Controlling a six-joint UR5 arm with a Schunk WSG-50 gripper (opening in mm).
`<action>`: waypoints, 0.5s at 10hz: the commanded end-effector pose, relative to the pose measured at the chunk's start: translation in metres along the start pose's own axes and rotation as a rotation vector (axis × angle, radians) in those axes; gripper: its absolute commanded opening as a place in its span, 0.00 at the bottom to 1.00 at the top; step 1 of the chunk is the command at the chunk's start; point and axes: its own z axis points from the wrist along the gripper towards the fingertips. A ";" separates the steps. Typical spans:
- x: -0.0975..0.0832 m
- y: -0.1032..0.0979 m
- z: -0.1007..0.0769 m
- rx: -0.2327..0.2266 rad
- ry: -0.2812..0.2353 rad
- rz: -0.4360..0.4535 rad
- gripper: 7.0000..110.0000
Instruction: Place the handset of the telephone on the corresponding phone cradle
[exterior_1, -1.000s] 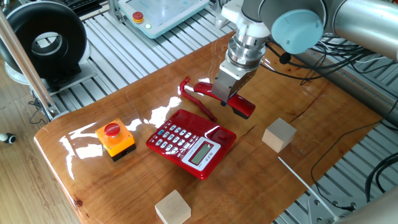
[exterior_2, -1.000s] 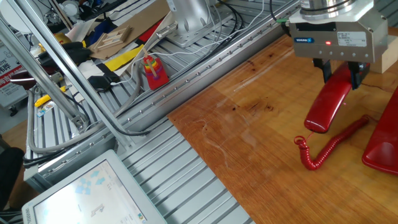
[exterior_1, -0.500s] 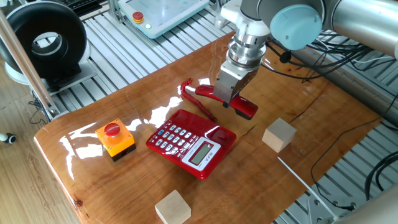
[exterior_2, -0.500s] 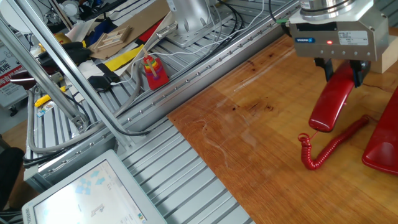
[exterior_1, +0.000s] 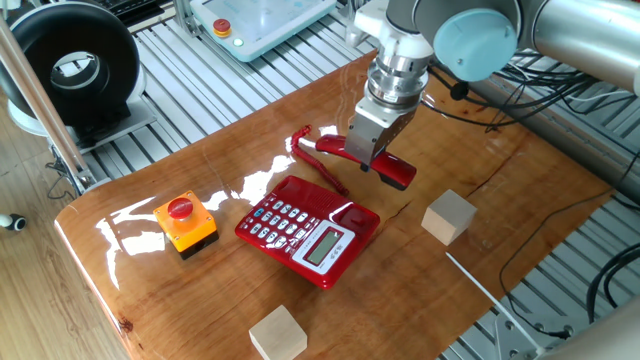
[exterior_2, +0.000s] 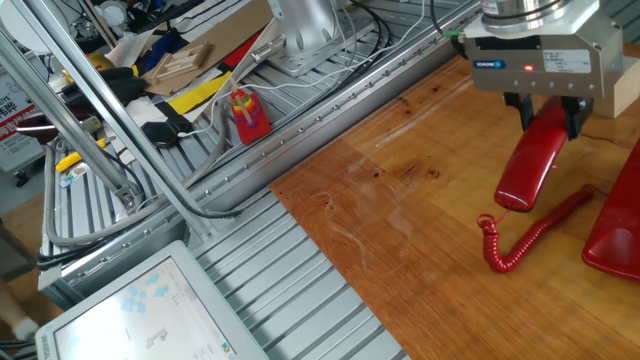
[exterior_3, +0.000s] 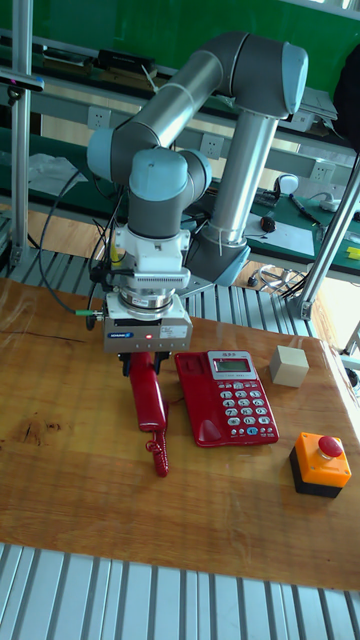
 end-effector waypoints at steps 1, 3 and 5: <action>-0.004 0.002 -0.001 -0.012 -0.016 0.030 0.15; -0.007 0.005 -0.001 -0.026 -0.026 0.054 0.15; -0.008 0.007 -0.002 -0.033 -0.031 0.062 0.15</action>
